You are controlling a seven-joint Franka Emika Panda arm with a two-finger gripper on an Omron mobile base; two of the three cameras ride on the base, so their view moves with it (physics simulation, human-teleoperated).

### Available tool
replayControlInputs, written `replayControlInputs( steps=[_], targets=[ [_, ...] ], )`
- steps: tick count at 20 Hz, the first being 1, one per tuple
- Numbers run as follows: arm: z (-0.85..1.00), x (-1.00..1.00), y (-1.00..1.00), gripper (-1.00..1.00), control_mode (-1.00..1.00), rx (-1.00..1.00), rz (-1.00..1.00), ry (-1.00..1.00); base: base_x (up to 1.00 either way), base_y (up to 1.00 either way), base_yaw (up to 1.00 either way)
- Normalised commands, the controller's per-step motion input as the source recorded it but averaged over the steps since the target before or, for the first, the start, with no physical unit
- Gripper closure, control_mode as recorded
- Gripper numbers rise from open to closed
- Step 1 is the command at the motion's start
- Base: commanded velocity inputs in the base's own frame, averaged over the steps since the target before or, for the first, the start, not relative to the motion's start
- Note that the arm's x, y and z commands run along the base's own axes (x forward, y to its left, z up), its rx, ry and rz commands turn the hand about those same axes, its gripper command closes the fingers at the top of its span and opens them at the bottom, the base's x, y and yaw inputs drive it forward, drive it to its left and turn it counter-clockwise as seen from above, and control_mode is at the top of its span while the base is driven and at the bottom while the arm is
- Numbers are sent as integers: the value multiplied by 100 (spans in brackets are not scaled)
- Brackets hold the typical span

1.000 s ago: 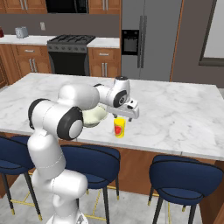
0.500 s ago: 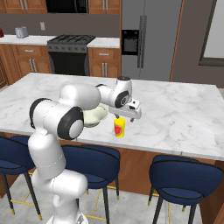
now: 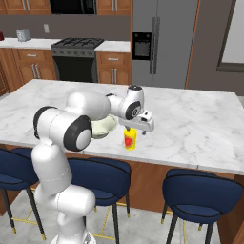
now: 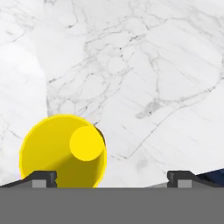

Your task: Place the cup inside the bowl on the dining table and move the bowl to any counter.

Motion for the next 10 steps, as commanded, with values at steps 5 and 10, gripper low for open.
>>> replayControlInputs(
  steps=[5,10],
  targets=[
    [-8,0,0,-100,-100,0,0,0,0,0,0],
    [-1,0,0,-100,-100,0,0,0,0,0,0]
  ],
)
